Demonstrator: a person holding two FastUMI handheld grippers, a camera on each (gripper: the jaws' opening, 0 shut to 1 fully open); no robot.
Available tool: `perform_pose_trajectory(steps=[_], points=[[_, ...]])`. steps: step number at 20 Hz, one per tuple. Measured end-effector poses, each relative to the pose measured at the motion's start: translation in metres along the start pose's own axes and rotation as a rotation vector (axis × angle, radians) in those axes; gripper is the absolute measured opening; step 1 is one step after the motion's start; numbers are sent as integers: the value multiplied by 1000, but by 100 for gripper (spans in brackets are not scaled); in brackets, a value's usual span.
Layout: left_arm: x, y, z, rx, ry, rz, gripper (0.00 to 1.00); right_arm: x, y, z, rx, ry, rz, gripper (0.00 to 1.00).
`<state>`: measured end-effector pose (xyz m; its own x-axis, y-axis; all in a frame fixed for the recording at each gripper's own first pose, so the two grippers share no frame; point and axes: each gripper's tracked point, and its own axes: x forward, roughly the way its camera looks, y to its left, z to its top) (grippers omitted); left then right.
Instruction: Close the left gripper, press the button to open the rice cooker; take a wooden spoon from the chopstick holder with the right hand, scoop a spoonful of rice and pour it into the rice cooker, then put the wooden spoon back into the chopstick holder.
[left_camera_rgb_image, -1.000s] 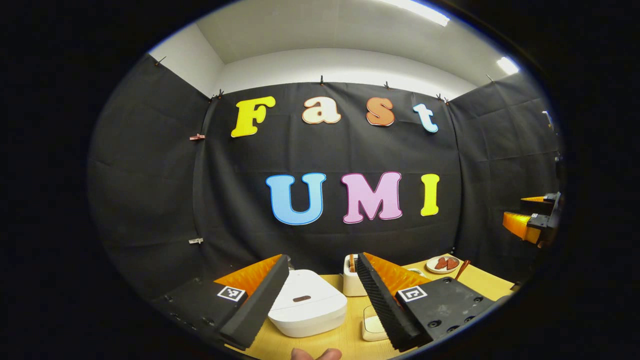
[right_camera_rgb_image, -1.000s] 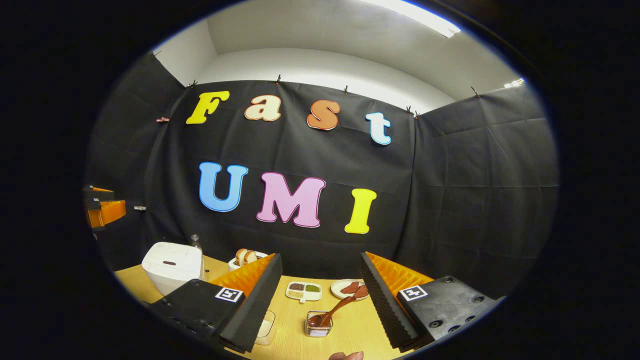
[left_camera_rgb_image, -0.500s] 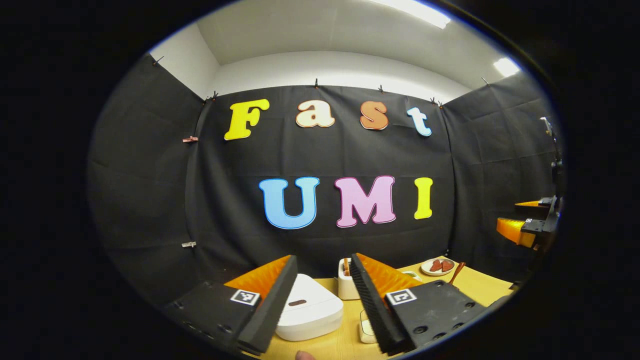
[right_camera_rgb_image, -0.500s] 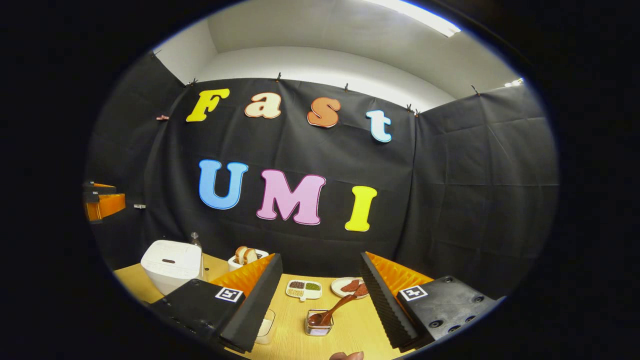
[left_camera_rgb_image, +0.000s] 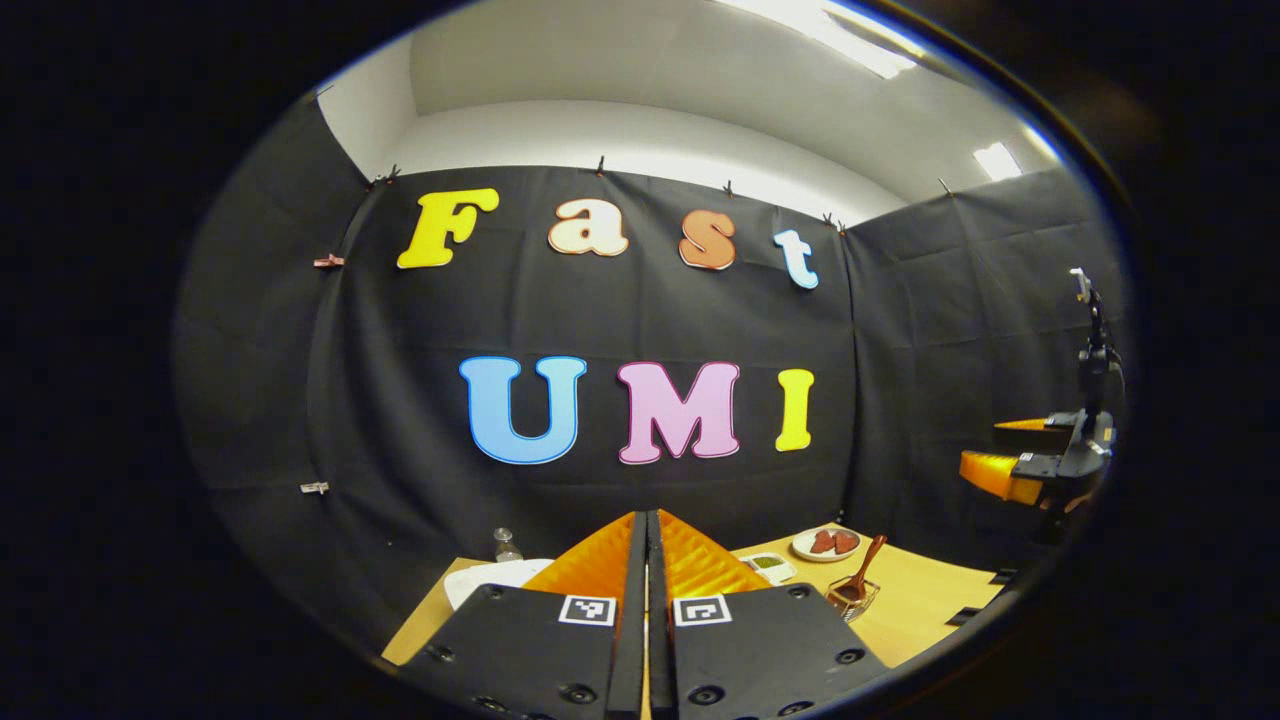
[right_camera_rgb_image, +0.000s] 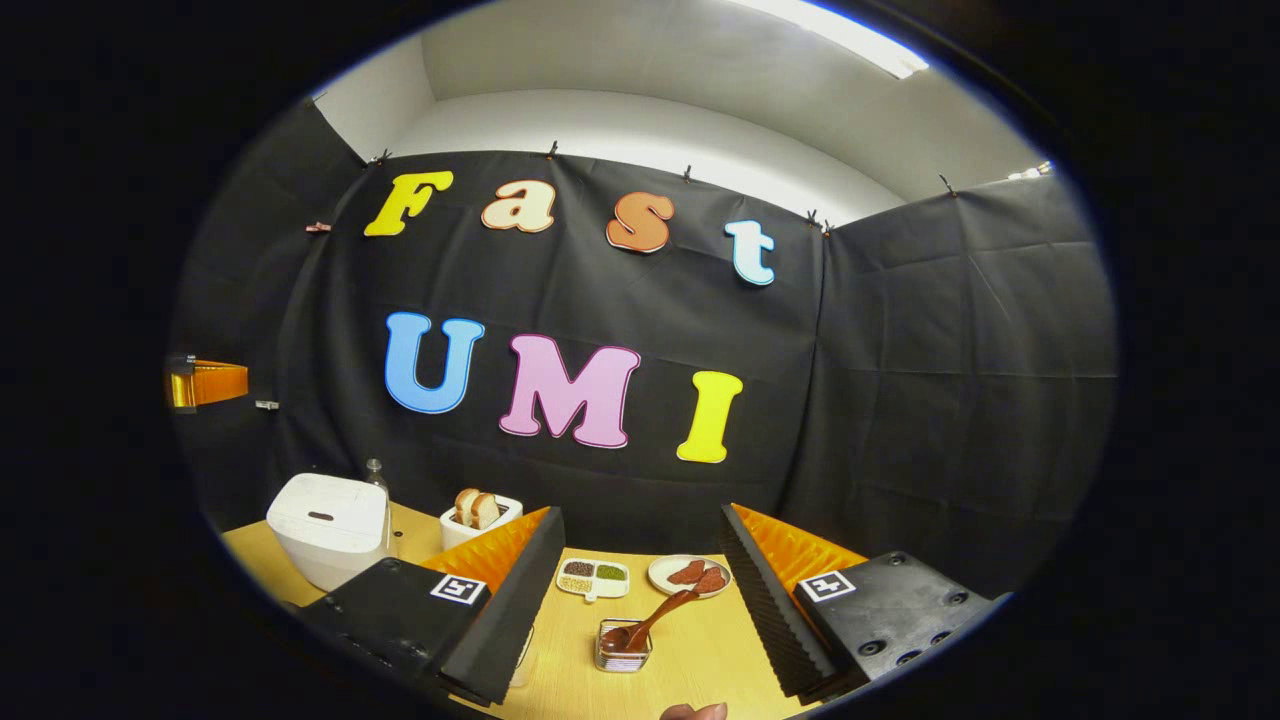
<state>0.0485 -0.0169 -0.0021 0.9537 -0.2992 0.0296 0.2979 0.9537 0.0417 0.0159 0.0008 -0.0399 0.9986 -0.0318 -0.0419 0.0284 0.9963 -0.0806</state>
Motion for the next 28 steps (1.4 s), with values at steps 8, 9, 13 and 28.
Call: perform_pose_trajectory(steps=[8,9,13,28], points=[[46,32,-88,-41,240,-178,7,-7,-8,-22,-3,46,-52,97],[56,36,-106,-58,290,-193,6,-9,-8,-25,-9,53,-57,97],[87,69,-171,-138,476,-158,7,-10,-8,-30,-33,73,-73,97],[130,114,-269,-134,829,-144,7,-27,-22,-47,-40,126,-140,97]])
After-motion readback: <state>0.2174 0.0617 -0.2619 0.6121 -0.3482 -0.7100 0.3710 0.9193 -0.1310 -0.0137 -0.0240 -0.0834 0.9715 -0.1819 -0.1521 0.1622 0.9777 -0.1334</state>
